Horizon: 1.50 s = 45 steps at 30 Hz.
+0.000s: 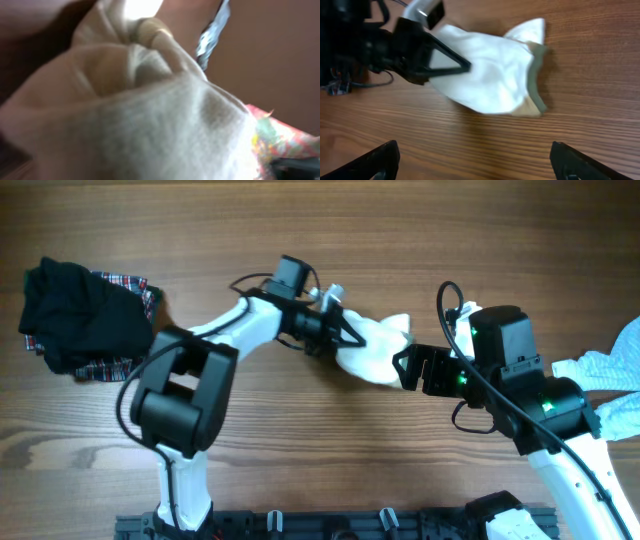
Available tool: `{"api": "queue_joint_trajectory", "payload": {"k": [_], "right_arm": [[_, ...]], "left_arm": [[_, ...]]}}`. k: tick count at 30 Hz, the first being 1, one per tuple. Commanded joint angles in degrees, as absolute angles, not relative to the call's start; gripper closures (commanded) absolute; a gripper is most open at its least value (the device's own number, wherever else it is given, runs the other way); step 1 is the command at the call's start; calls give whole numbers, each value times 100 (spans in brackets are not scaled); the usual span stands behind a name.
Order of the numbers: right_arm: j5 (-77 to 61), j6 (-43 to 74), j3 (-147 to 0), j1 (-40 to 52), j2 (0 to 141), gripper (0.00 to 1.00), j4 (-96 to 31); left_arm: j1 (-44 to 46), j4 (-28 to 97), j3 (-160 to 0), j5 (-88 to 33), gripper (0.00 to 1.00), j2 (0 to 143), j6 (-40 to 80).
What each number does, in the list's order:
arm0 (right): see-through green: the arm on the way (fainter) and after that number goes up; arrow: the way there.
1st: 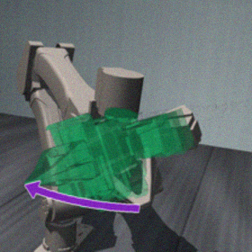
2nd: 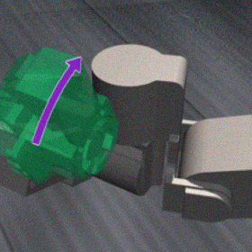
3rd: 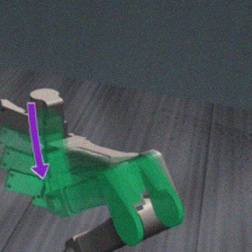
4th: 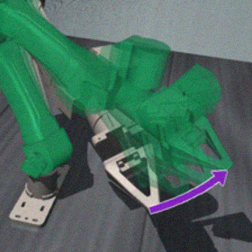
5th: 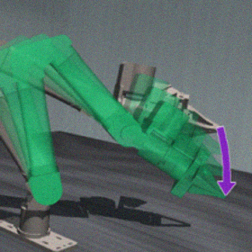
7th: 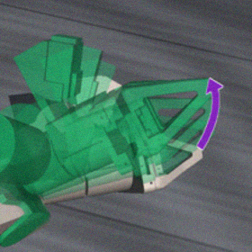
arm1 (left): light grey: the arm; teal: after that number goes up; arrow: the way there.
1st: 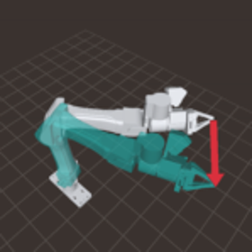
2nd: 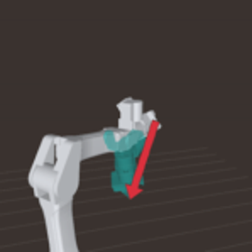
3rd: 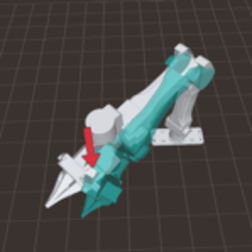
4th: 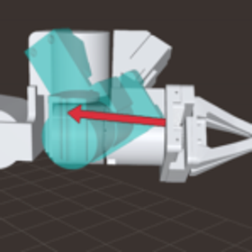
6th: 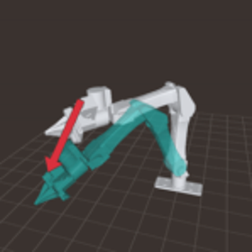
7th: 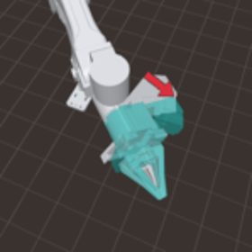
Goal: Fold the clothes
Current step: 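Carry the garment left and place it on the dark pile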
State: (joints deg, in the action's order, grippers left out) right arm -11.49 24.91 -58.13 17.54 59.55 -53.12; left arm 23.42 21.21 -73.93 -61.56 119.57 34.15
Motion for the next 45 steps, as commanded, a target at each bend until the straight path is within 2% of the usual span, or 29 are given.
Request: {"api": "queue_joint_trajectory", "payload": {"k": [1, 7, 12, 20, 27, 29, 32, 37, 40, 43, 44, 45], "right_arm": [[-1026, 2569, -5867, 1739, 5861, 3, -5304], [-1028, 2718, -5867, 1739, 5861, 2, -5207], [-1031, 2770, -5867, 1739, 5861, 2, -5192], [-1048, 2864, -5867, 1739, 5861, 2, -5343], [-1044, 2969, -5867, 1739, 5861, 2, -5349], [-1041, 3000, -5867, 1739, 5861, 2, -5293], [-1048, 3020, -5867, 1739, 5861, 2, -5225], [-1055, 3321, -5867, 1739, 5861, 2, -5214], [-1052, 3319, -5867, 1739, 5861, 2, -5212], [-1050, 3317, -5867, 1739, 5861, 2, -5205], [-1050, 3319, -5867, 1739, 5861, 2, -5205], [-1050, 3319, -5867, 1739, 5861, 2, -5203]], "left_arm": [[1806, 1645, -7384, -6602, 96, 11336, 4123], [556, -982, -7387, -6552, 96, 10530, 6598], [-746, -3343, -7402, -6342, 96, 10455, 8230], [-2722, -3417, -7402, -6396, 96, 10455, 8320], [-4211, -2856, -7400, -7172, 96, 10412, 8267], [-4519, -2206, -7400, -7153, 96, 10213, 7747], [-4665, 121, -7400, -6237, 96, 9682, 6058], [-4534, 2895, -7400, -4056, 96, 9142, 4093], [-4554, 3343, -7371, -3205, 96, 9172, 3540], [-4554, 3522, -7371, -2526, 94, 9179, 3470], [-4554, 3664, -7371, -2432, 85, 9183, 3470], [-4554, 3811, -7371, -2401, 58, 9185, 3470]]}}
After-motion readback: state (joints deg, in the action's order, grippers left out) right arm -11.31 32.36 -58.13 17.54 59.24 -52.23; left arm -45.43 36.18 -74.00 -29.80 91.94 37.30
